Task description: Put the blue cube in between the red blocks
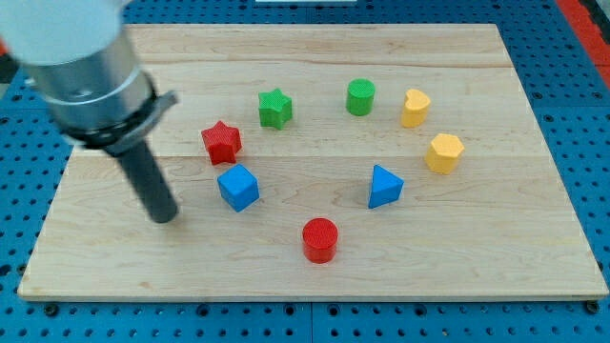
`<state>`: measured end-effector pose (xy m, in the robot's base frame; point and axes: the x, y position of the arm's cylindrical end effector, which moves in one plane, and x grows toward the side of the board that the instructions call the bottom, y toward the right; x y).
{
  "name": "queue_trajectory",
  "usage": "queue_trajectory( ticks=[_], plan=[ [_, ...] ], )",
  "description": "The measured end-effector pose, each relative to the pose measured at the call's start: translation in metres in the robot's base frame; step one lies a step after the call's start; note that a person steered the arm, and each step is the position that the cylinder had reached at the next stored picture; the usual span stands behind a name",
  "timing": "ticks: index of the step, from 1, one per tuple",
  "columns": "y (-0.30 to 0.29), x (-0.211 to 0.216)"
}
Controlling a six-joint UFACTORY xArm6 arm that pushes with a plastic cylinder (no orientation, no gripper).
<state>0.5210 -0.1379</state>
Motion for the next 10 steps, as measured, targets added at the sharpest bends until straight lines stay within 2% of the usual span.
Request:
queue_trajectory(
  ticks=[4,6,8,10],
  plan=[
    [0.017,-0.026],
    [0.059,-0.026],
    [-0.041,-0.013],
    [-0.065,0.038]
  ],
)
